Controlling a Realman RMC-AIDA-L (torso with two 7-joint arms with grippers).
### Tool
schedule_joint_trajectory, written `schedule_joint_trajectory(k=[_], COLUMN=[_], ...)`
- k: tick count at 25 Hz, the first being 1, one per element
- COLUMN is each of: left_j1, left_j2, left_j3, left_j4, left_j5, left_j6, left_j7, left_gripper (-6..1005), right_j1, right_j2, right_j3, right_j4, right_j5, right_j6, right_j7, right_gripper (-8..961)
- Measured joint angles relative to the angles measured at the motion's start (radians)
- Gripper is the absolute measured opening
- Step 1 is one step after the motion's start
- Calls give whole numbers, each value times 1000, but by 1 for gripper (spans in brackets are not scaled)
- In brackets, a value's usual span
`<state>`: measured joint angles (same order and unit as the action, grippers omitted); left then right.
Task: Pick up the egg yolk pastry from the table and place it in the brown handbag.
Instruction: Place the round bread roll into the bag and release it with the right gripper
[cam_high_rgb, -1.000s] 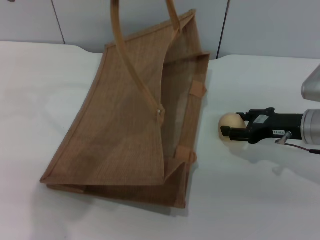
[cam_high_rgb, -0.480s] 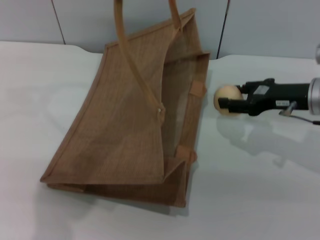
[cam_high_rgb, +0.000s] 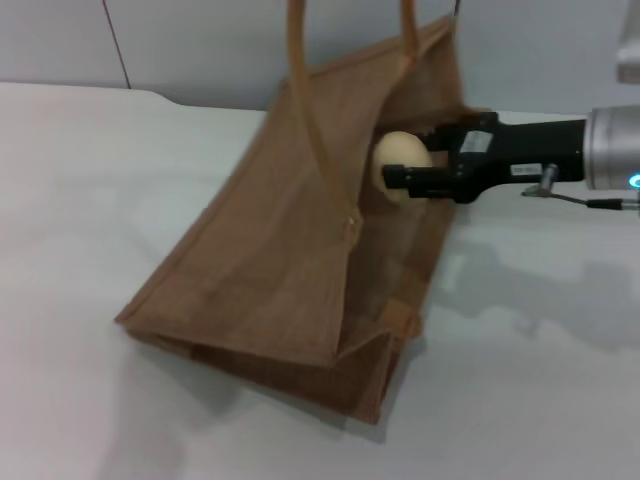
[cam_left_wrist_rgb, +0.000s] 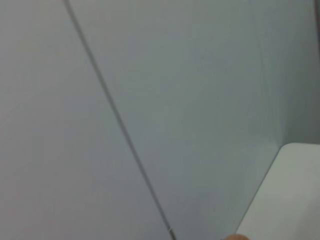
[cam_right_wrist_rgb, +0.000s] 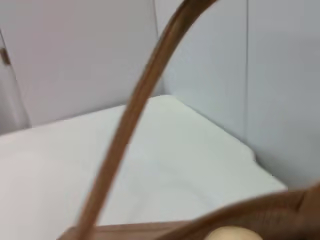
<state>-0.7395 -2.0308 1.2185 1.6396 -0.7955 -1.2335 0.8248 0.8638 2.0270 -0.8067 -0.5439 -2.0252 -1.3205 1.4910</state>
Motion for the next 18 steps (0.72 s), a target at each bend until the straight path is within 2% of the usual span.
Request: schedule_joint_trajectory(k=[3,8,12,15,18], left_j1=[-15,-23,-23,-17,-12], left_j2=[-1,-2,-2,-2,-2], left_j3=[25,58,59,58,54], left_j4=[1,6,3,3,2], left_j5=[-3,-4,-2,3,5], left_j6=[1,11,17,24,27], left_j7=[-10,-29,-30,-30,-32], left_gripper=[117,117,117,117,117], right_j1=[24,51,69,76,75], right_j2=[4,-1,3,1,0], right_j3=[-18,-27,-29,-34,-36], right_j4=[47,118,159,181,184], right_j5=[17,50,51,51,51], right_j6=[100,179,271,298,297], right_j7=[-43,-138,-134,-126,-126], right_gripper=[547,543,542,543,602])
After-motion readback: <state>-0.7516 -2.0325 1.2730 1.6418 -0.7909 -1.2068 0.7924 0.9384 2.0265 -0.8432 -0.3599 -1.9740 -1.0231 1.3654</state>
